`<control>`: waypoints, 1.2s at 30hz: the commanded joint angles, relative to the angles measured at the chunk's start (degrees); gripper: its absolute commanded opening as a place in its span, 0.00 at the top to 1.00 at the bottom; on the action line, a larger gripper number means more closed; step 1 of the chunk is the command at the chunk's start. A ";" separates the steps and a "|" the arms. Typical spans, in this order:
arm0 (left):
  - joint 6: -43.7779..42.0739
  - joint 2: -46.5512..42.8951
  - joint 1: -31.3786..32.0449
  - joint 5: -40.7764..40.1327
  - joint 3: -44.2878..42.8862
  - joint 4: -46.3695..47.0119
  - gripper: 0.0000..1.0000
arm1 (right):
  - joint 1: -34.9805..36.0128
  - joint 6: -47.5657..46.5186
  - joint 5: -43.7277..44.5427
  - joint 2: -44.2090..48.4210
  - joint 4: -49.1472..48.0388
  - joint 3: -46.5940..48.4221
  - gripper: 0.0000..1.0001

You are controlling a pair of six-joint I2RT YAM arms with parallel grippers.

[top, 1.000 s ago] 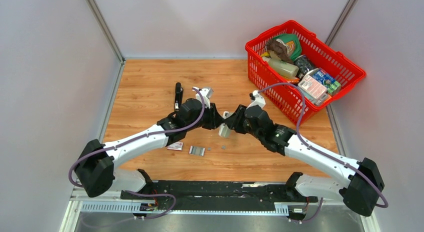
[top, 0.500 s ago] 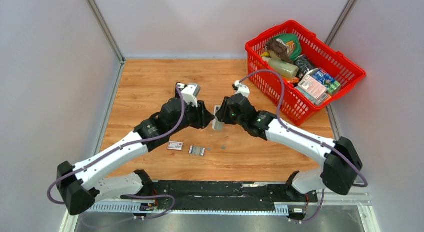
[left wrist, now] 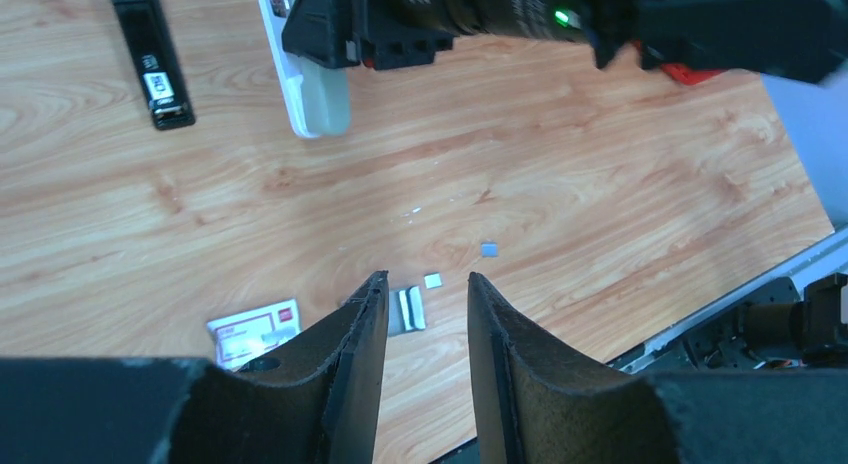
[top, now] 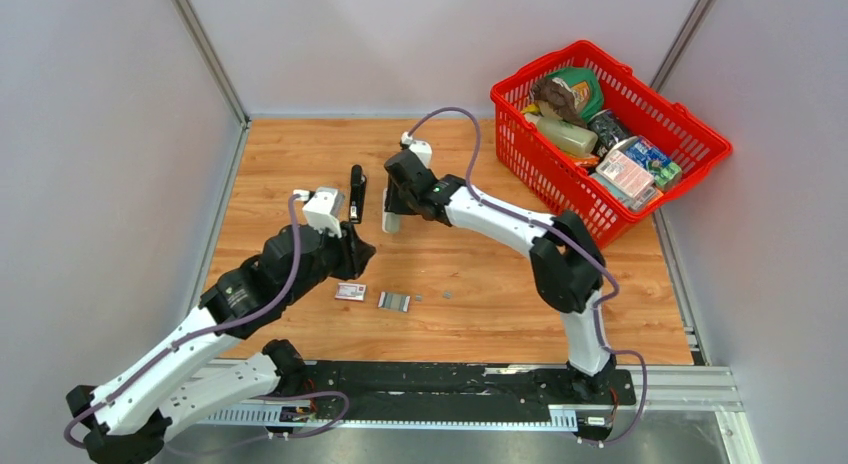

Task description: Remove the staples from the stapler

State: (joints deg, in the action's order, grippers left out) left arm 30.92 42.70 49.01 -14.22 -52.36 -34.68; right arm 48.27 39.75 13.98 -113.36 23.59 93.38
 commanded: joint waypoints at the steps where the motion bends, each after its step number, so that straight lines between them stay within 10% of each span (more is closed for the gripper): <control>1: -0.51 -4.55 0.12 -3.10 1.99 -5.83 0.58 | -1.07 0.68 -0.97 -8.52 5.93 11.10 0.85; 17: -1.30 -9.03 0.03 -0.90 4.98 -7.60 0.59 | -2.83 2.61 2.37 -23.83 13.50 30.01 0.74; 36: -0.95 -7.89 0.12 1.21 5.25 -6.89 0.59 | -3.80 2.80 -0.18 -24.20 12.45 32.58 0.37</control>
State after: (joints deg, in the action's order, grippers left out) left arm 30.55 34.22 49.01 -13.61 -46.41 -42.33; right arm 44.80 42.65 14.70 -141.47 38.61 125.95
